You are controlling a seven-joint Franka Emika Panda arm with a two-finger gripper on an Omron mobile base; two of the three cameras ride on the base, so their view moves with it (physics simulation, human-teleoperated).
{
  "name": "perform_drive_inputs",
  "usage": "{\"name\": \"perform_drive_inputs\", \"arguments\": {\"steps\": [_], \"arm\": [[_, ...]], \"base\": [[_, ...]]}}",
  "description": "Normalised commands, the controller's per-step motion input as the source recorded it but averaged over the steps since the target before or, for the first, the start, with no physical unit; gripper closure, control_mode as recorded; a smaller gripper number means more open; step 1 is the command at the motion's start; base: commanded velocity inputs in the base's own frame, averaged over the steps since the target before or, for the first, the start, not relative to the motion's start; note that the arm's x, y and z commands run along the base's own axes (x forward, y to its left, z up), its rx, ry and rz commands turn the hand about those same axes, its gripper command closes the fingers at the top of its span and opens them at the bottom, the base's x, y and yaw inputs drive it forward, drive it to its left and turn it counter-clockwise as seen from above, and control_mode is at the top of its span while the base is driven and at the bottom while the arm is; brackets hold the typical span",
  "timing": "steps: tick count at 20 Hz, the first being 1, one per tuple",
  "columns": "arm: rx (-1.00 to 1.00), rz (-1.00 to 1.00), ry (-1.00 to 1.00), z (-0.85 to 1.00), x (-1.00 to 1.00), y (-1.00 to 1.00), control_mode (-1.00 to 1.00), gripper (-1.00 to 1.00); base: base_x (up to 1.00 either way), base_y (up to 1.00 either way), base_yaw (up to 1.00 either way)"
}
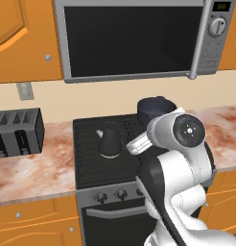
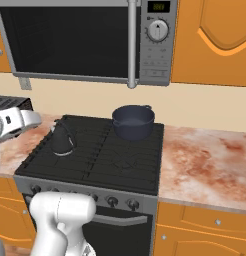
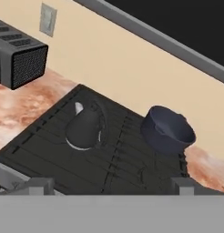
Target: Pick the kettle from the counter and place it on a stove burner. Then turn the burner on.
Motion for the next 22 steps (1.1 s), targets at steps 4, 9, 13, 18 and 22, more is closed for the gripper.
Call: {"name": "perform_drive_inputs", "arguments": {"steps": [4, 9, 13, 18, 22], "arm": [[-0.04, 0.00, 0.06, -0.12, -0.13, 0.01, -1.00, -1.00], [-0.02, 0.00, 0.10, -0.72, -0.17, 0.13, -1.00, -1.00], [-0.08, 0.00, 0.24, -1.00, -0.20, 0.38, -1.00, -1.00], [-0.02, 0.00, 0.19, -1.00, -0.17, 0.36, -1.00, -1.00], [0.00, 0.00, 0.14, -1.00, -0.12, 0.29, -1.00, -1.00]], "base": [[0.00, 0.00, 0.00], [0.00, 0.00, 0.00], [0.00, 0.00, 0.00], [0.00, 0.00, 0.00], [0.00, 0.00, 0.00]]}}
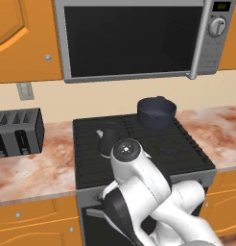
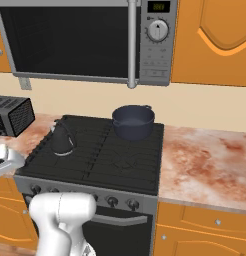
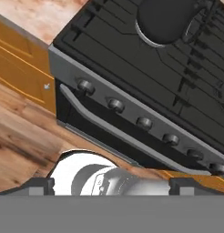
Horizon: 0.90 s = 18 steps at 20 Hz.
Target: Pick the kettle from the counter and place it on a stove burner. Then turn the burner on.
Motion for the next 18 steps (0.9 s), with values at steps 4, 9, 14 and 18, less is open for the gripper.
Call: {"name": "perform_drive_inputs", "arguments": {"steps": [4, 9, 14, 18], "arm": [[0.00, 0.00, 0.06, -1.00, -0.07, 0.23, -1.00, -1.00], [0.04, 0.00, -0.02, -1.00, -0.15, 0.10, -1.00, -1.00], [0.22, 0.00, -0.23, -1.00, -0.17, 0.00, -1.00, -1.00], [0.21, 0.00, -0.55, -0.97, -0.12, 0.00, -1.00, -1.00]], "base": [[0.00, 0.00, 0.00], [0.00, 0.00, 0.00], [0.00, 0.00, 0.00], [0.00, 0.00, 0.00]]}}
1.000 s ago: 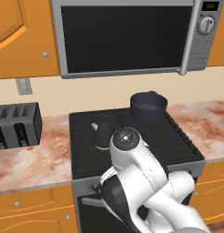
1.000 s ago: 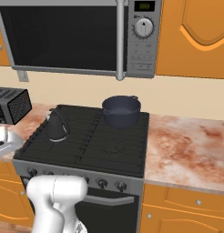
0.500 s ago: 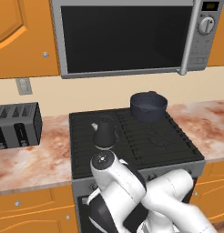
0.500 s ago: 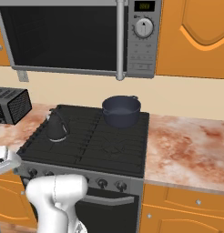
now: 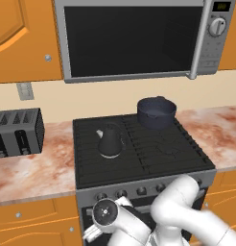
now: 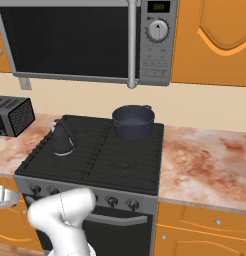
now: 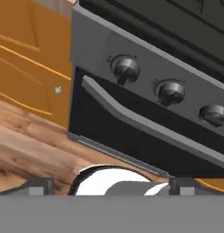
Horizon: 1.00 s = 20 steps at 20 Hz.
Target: Pick the kettle from the counter and place it on a stove burner. Then turn the burner on.
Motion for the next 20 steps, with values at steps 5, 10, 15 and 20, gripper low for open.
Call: {"name": "perform_drive_inputs", "arguments": {"steps": [5, 10, 15, 20], "arm": [[0.24, 0.00, -0.72, -0.61, -0.18, -0.05, -1.00, -1.00], [0.42, 0.00, -0.70, -0.45, -0.15, -0.21, -1.00, -1.00], [0.31, 0.00, -0.31, -0.11, -0.01, -0.10, -1.00, -1.00], [0.00, 0.00, 0.00, 0.00, 0.10, 0.00, -1.00, -1.00]], "base": [[0.00, 0.00, 0.00], [0.00, 0.00, 0.00], [0.00, 0.00, 0.00], [0.00, 0.00, 0.00]]}}
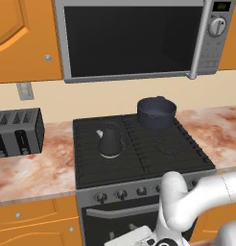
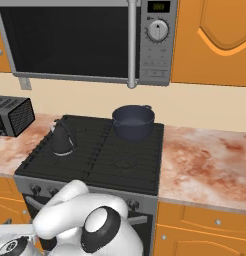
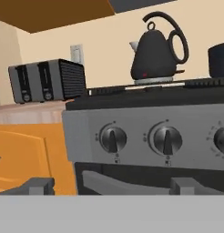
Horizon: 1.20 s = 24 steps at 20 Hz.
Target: Pick the kettle from the counter and place it on a stove burner. Then turn the burner on.
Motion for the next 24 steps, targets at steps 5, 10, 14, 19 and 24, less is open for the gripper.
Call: {"name": "perform_drive_inputs", "arguments": {"steps": [5, 10, 14, 19, 24], "arm": [[0.00, -0.03, -0.01, -0.01, 0.41, 0.06, -1.00, -1.00], [0.00, -0.05, -0.09, -0.10, 0.55, 0.26, -1.00, -1.00], [0.03, -0.06, -0.09, -0.03, 0.45, 0.05, -1.00, -1.00], [0.00, -0.08, -0.06, 0.00, 0.47, 0.00, -1.00, -1.00], [0.00, -0.01, 0.00, -0.01, 0.41, 0.00, -1.00, -1.00]], "base": [[0.00, 0.00, 0.00], [0.00, 0.00, 0.00], [0.00, 0.00, 0.00], [0.00, 0.00, 0.00], [0.00, 0.00, 0.00]]}}
